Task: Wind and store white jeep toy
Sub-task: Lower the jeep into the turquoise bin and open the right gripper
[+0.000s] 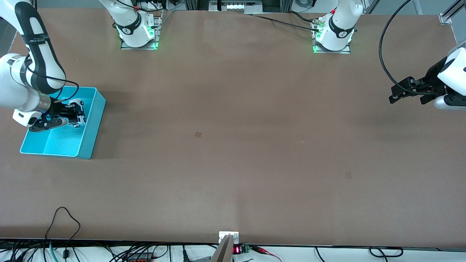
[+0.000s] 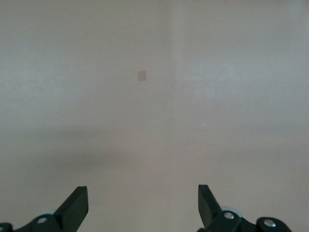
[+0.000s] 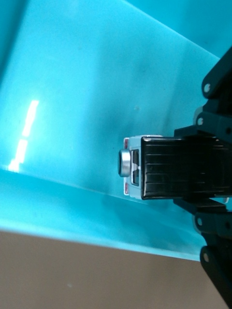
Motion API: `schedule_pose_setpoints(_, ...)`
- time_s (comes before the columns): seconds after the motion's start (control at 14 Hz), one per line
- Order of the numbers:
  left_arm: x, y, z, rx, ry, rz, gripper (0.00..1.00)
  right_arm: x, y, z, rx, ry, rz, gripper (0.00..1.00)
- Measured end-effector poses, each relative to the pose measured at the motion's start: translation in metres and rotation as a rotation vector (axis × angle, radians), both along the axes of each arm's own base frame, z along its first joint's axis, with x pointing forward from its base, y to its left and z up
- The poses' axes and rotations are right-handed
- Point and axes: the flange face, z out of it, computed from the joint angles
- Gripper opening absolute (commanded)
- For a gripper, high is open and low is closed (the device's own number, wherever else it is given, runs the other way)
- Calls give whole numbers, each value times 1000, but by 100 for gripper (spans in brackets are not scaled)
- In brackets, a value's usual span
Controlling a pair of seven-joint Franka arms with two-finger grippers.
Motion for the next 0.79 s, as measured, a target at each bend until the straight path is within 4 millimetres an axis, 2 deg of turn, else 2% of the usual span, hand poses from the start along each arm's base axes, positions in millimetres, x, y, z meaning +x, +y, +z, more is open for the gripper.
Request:
schedule_pose_setpoints(0.29, 0, 0, 0, 0, 1, 0, 100, -1, 2, -8, -90, 24, -183, 0)
schedule_pose_setpoints(0.79, 0, 0, 0, 0, 3, 0, 100, 1, 2, -23, -138, 14, -187, 2)
